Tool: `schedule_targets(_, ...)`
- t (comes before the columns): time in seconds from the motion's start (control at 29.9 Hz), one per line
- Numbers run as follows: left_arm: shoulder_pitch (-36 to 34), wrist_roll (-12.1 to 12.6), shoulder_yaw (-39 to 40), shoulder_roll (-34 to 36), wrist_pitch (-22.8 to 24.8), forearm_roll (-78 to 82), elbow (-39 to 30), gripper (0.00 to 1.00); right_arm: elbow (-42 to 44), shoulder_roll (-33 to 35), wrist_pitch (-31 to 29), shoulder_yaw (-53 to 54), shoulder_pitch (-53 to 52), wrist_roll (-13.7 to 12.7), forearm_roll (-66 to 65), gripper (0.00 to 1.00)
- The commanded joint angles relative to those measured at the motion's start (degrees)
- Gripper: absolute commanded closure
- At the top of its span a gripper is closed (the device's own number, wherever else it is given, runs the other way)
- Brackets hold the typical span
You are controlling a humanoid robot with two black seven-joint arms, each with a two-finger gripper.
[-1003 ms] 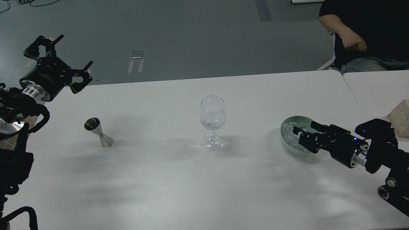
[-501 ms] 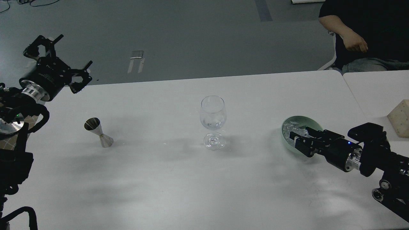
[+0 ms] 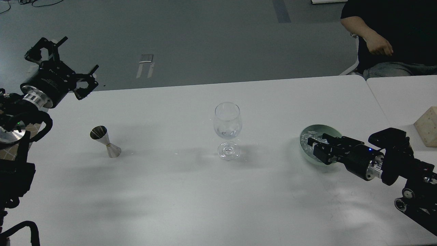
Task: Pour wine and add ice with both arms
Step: 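Grasp ice cubes from the green bowl with the right gripper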
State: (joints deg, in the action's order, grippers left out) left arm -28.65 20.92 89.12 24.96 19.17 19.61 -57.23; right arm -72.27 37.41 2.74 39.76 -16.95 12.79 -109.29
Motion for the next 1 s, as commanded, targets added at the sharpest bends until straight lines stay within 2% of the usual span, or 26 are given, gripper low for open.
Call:
schedule_targets(0.0,0.0,0.0,0.0,0.0,-0.01,-0.01,0.02,0.02,-0.15,0.2,-1.07,0.06,-0.1,-0.05,0.12,0.4)
schedule_targets(0.23,0.0,0.0,0.09,0.0,-0.01,-0.01,0.02,0.02,-0.24,0.38,-1.69,0.06,-0.54,-0.05,0.04,0.41)
schedule_targets(0.37,0.0,0.0,0.09,0.17,-0.01,-0.01,0.02,0.02,-0.24,0.47,-1.69,0.06,-0.63,-1.01,0.04,0.51)
schedule_targets(0.5,0.0,0.0,0.09,0.26,-0.01,-0.01,0.02,0.02,-0.24,0.55,-1.86,0.06,-0.63,-1.19,0.04,0.54)
schedule_targets(0.84,0.0,0.0,0.09,0.26,-0.01,-0.01,0.02,0.02,-0.33,1.08,-1.95,0.06,-0.63,-1.45,0.04,0.77)
schedule_targets(0.94,0.0,0.0,0.09,0.26,-0.1,-0.01,0.02,0.02,-0.59,1.43,-2.83,0.06,-0.54,-1.36,0.12,1.0)
schedule_targets(0.97,-0.09,0.0,0.09,0.26,-0.1,-0.01,0.02,0.02,-0.59,1.61,-2.92,0.06,-0.54,-1.36,0.13,1.0)
